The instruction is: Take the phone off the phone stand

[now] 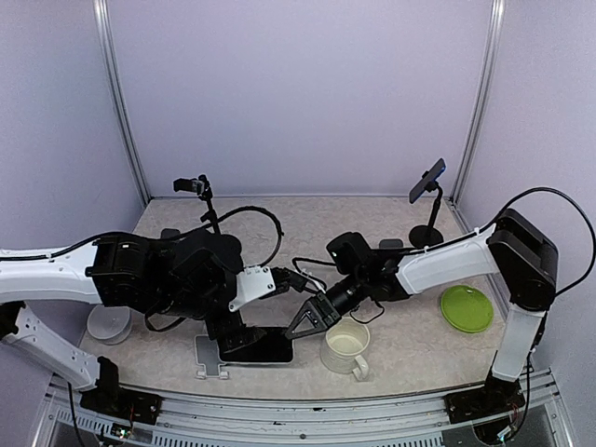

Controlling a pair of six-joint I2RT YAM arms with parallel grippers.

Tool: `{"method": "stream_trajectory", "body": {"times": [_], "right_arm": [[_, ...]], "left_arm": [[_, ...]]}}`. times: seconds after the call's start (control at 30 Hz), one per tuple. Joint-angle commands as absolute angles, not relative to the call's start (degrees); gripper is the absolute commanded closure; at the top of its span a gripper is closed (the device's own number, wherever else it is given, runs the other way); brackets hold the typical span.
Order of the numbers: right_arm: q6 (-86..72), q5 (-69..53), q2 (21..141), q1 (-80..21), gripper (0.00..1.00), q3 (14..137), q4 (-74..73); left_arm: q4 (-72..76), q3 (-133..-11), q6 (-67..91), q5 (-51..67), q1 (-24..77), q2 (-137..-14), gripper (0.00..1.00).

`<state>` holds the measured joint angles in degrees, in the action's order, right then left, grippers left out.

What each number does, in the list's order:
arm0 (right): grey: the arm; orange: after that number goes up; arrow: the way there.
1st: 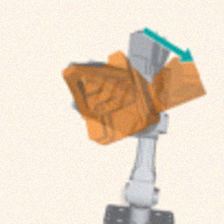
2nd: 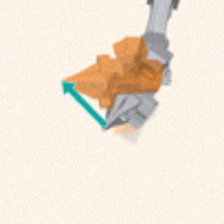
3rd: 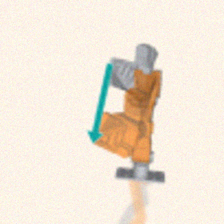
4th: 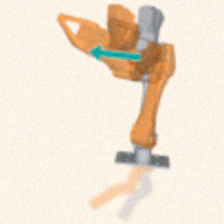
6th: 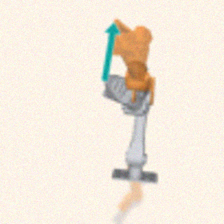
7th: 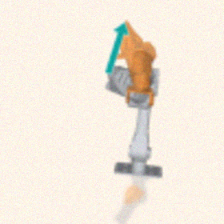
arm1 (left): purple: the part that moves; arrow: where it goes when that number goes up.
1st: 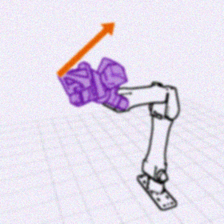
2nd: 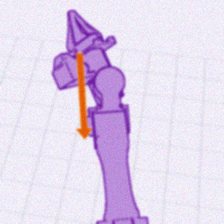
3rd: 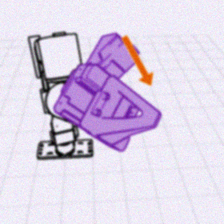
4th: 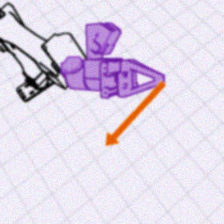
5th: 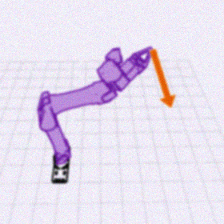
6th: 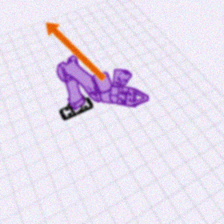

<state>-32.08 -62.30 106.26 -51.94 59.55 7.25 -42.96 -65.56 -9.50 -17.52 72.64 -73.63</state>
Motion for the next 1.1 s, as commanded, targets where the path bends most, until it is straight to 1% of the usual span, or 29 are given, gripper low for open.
{"method": "stream_trajectory", "body": {"times": [0.0,0.23,0.6,0.83,1.07], "right_arm": [[-33.5,-66.4,102.8,-51.5,1.0,58.4,12.1],[-37.0,-68.5,102.0,-51.5,1.0,57.0,16.2],[-37.7,-69.4,100.7,-51.5,1.0,56.3,16.0],[-39.5,-70.7,100.5,-51.5,1.0,55.6,17.9],[-40.5,-71.6,100.5,-51.5,1.0,55.4,18.8]], "left_arm": [[-47.5,-67.0,-11.1,-17.4,76.5,-76.7,0.01],[-48.6,-67.1,-10.8,-17.0,78.4,-81.2,0.01],[-48.9,-68.3,-11.0,-17.7,80.3,-84.8,0.01],[-49.3,-68.7,-11.0,-21.1,81.6,-87.4,0.02],[-48.8,-69.3,-11.0,-23.9,82.0,-88.3,0.13]]}}
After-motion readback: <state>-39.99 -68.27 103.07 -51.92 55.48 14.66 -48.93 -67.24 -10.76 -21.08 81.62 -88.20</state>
